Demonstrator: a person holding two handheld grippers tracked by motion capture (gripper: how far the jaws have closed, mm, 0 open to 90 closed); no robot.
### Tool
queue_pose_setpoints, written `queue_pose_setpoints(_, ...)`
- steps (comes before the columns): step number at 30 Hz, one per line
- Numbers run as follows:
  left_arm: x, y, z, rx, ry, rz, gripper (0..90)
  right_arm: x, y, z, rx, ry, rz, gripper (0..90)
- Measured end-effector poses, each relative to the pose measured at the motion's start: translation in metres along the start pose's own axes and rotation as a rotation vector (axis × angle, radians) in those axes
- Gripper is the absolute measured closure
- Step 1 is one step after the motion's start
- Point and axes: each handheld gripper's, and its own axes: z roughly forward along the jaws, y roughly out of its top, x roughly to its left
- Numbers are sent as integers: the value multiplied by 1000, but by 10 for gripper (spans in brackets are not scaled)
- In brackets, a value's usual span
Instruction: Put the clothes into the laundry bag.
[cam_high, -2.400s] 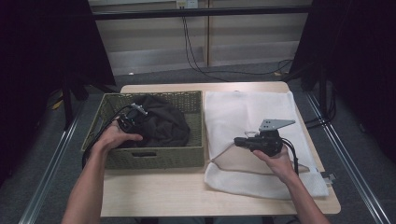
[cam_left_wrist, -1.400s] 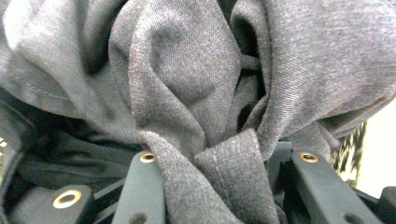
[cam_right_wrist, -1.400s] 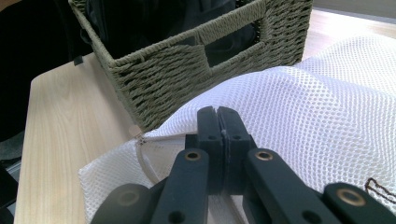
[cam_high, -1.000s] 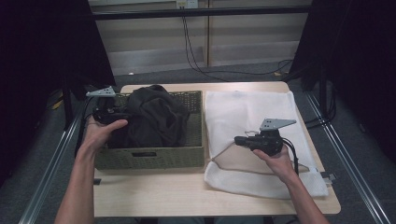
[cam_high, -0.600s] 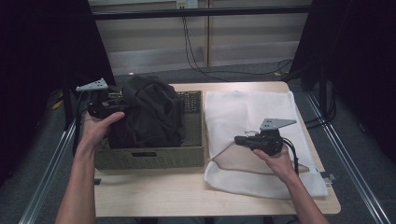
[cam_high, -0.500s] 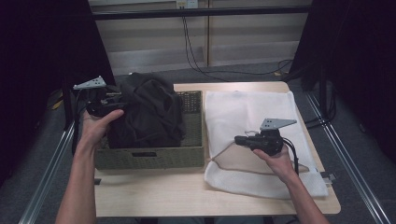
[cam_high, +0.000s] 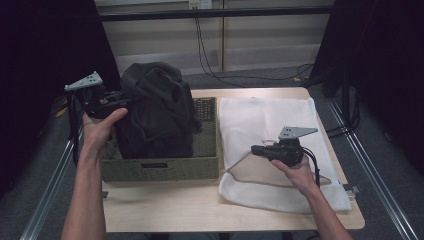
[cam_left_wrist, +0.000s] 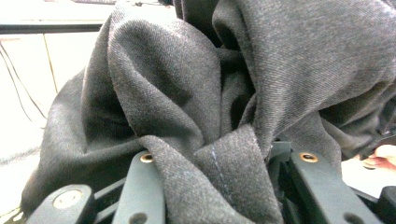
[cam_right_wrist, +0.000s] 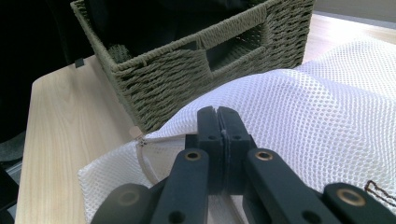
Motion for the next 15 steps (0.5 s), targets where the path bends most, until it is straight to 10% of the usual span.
queue_pose_setpoints(15, -17, 42, -14, -91, 17, 46, 631, 0, 1, 0, -2, -2, -2, 897)
